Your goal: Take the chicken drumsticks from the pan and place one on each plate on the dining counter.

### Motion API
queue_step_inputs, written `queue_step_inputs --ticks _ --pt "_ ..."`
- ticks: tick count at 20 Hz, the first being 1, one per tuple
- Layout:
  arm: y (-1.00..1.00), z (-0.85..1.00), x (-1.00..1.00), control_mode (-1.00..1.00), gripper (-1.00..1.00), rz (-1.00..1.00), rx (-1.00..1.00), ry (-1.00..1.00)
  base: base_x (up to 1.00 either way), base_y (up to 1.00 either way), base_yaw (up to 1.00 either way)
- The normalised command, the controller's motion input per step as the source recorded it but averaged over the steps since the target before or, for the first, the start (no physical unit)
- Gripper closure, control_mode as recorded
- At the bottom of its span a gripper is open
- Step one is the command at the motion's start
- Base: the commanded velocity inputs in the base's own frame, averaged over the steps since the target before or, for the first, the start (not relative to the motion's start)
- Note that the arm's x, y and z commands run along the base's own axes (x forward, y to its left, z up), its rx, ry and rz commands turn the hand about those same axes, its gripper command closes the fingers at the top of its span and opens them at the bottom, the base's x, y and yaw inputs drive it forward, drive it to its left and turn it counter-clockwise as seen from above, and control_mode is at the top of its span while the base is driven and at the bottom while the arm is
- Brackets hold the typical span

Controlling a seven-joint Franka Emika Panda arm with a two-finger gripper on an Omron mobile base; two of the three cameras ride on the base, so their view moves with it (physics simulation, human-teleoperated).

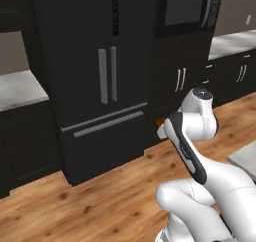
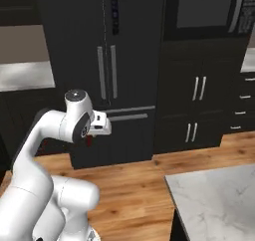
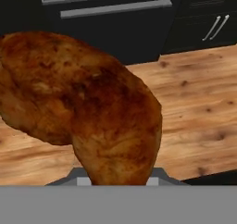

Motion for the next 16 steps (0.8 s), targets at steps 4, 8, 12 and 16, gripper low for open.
queue_step_inputs --ticks 4,8,12,16 --pt "0.00 0.00 0.00 1.00 1.00 0.00 0.00 0.00 0.97 0.51 -0.39" --pt "0.00 0.00 0.00 1.00 1.00 0.00 0.00 0.00 0.80 0.50 -0.61" --pt "0.00 0.00 0.00 1.00 1.00 0.00 0.00 0.00 0.72 0.48 -0.68" --pt "0.00 0.00 0.00 1.00 1.00 0.00 0.00 0.00 0.78 0.51 -0.62"
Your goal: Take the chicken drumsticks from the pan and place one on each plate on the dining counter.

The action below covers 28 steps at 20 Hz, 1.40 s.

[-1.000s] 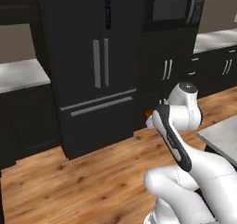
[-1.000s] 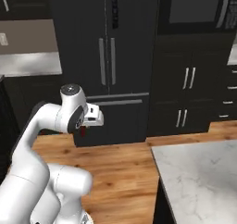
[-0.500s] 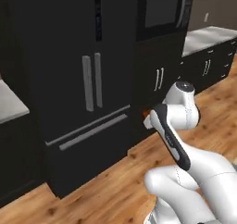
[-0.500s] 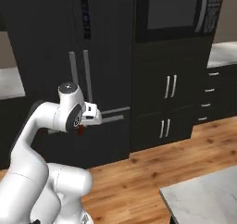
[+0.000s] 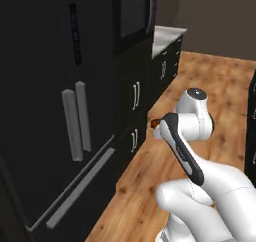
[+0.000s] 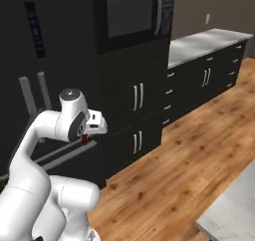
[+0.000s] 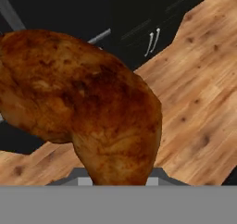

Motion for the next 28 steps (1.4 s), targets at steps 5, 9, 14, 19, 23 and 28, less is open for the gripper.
queue_step_inputs --ticks 5,9,14,19,23,28 --pt "0.00 0.00 0.00 1.00 1.00 0.00 0.00 0.00 0.64 0.45 -0.76" --pt "0.00 0.00 0.00 1.00 1.00 0.00 0.00 0.00 0.66 0.44 -0.75" --pt "0.00 0.00 0.00 1.00 1.00 0.00 0.00 0.00 0.71 0.43 -0.69" --pt "0.00 0.00 0.00 1.00 1.00 0.00 0.00 0.00 0.89 0.48 -0.46" --pt "0.00 0.00 0.00 1.00 1.00 0.00 0.00 0.00 0.95 0.47 -0.36" --pt "0.00 0.00 0.00 1.00 1.00 0.00 0.00 0.00 0.99 0.52 -0.33"
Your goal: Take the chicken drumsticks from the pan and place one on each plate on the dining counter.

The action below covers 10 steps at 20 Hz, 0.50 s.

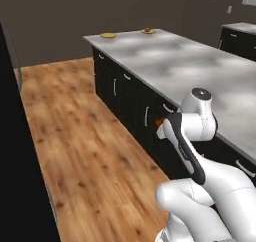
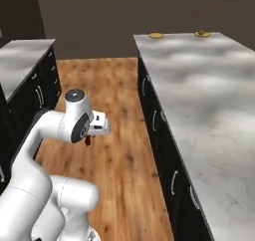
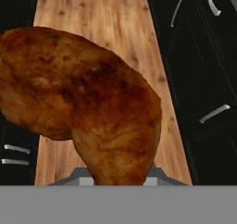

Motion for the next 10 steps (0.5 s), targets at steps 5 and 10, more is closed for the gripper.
queue_step_inputs --ticks 5,10 --pt "0.00 0.00 0.00 1.00 1.00 0.00 0.00 0.00 0.95 0.55 -0.31" --pt "0.00 0.00 0.00 1.00 1.00 0.00 0.00 0.00 0.89 0.68 -0.15"
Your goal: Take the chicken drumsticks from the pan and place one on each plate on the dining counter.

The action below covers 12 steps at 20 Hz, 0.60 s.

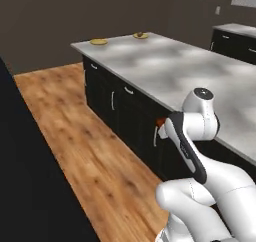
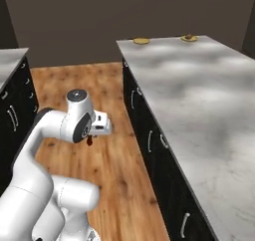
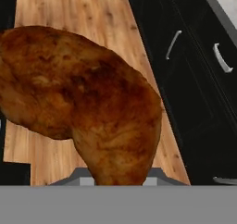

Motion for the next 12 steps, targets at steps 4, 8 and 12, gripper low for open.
queue_step_inputs --ticks 4,8,12 --pt "0.00 0.00 0.00 1.00 1.00 0.00 0.00 0.00 0.92 0.72 -0.02" --pt "0.00 0.00 0.00 1.00 1.00 0.00 0.00 0.00 0.98 0.61 -0.03" --pt "0.00 0.00 0.00 1.00 1.00 0.00 0.00 0.00 1.00 0.55 -0.08"
